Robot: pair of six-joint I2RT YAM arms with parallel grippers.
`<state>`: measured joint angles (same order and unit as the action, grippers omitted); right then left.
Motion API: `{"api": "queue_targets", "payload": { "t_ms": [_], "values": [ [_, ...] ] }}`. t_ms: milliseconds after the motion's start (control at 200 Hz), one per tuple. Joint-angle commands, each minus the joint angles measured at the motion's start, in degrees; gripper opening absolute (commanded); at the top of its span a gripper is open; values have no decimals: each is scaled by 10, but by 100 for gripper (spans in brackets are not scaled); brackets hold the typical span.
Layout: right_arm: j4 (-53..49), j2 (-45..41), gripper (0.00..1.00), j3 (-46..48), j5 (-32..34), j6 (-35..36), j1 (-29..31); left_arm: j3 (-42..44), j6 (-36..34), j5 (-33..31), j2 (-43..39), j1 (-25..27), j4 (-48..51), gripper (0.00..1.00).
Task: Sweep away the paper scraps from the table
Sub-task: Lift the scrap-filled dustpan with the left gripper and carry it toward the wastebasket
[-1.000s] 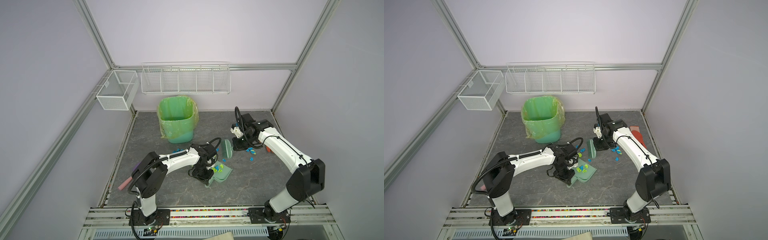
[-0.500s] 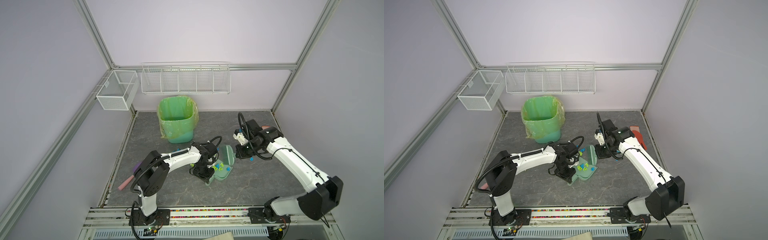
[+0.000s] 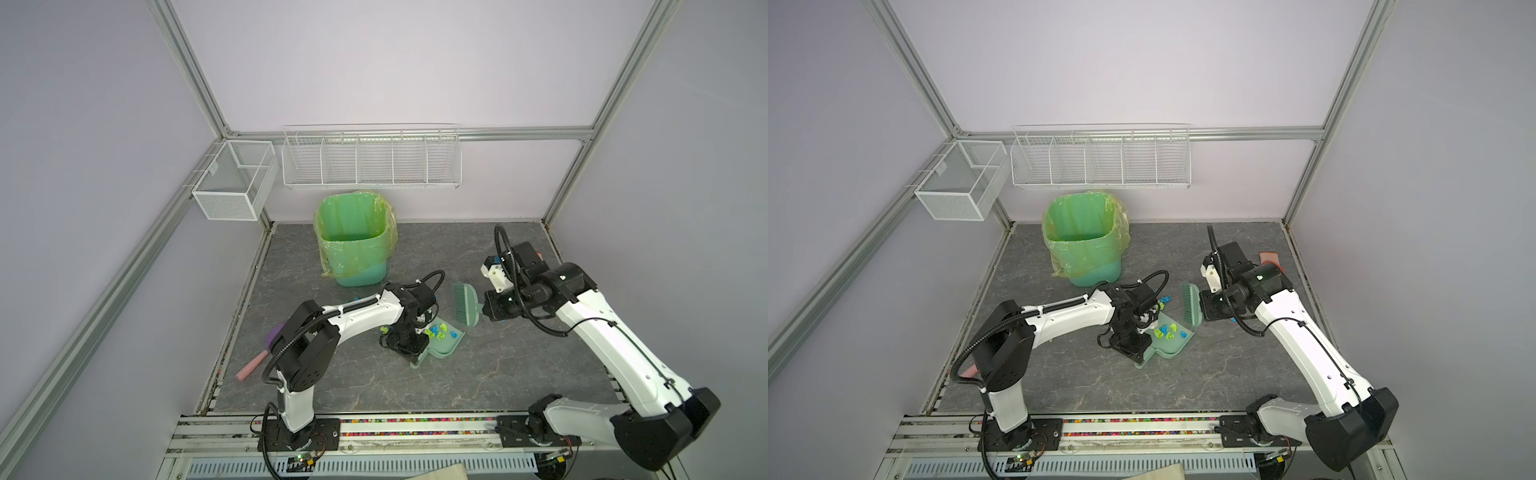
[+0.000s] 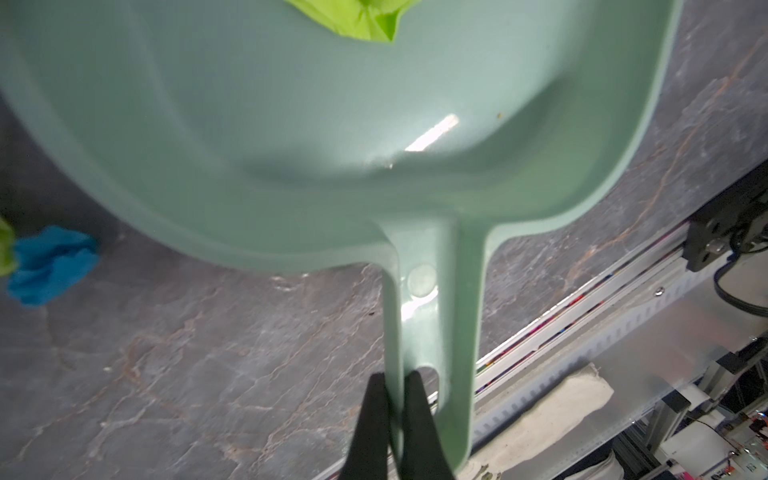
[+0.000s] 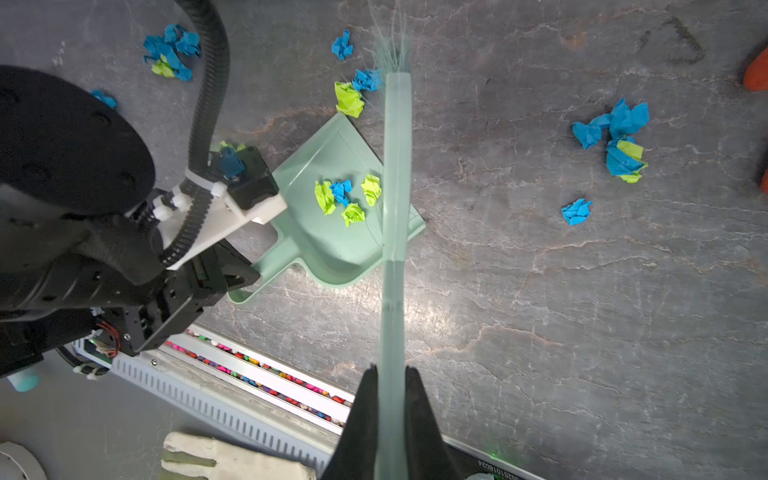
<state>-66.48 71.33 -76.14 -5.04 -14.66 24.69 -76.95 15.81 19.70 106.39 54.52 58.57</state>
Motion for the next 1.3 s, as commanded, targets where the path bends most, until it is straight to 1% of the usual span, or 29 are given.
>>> {"api": "queue_targets", "payload": {
  "t_ms": [0, 40, 105, 185, 230, 350, 390, 500, 670, 900, 1065, 1180, 1295],
  "values": [
    [70, -10, 7, 14, -55, -18, -46, -18, -2, -22, -19, 5, 16, 0],
    [73, -3, 7, 10, -58, -14, -55, -18, 1, -31, -26, 6, 16, 0],
    [69, 12, 7, 0, -37, -8, -61, -22, 3, -46, -32, 6, 23, 0],
    [73, 21, 7, -2, -16, -5, -69, -40, 6, -90, -36, 6, 45, 0],
    [79, 21, 7, -1, -8, -7, -73, -50, 6, -102, -40, 6, 51, 0],
    [111, 12, 7, 6, -37, -32, -96, -65, 14, -83, -54, 6, 45, 0],
    [139, 12, 7, 6, -37, -38, -99, -69, 18, -73, -59, 6, 45, 0],
    [138, 27, 7, -17, -36, -36, -107, -74, 22, -65, -68, 6, 46, 0],
    [138, 31, 7, -25, -28, -35, -107, -92, 25, -113, -69, 4, 66, 0],
    [136, 29, 7, -21, 5, -31, -109, -109, 26, -124, -87, -19, 73, 0],
    [134, 29, 7, -13, 8, -26, -108, -175, 5, -174, -73, -28, 126, 0],
    [134, 19, 7, 0, 5, -27, -109, -251, -16, -225, -57, -44, 174, 0],
    [131, 5, 7, 11, 9, -27, -109, -307, -29, -228, -49, -66, 191, 0]
  ]
}}
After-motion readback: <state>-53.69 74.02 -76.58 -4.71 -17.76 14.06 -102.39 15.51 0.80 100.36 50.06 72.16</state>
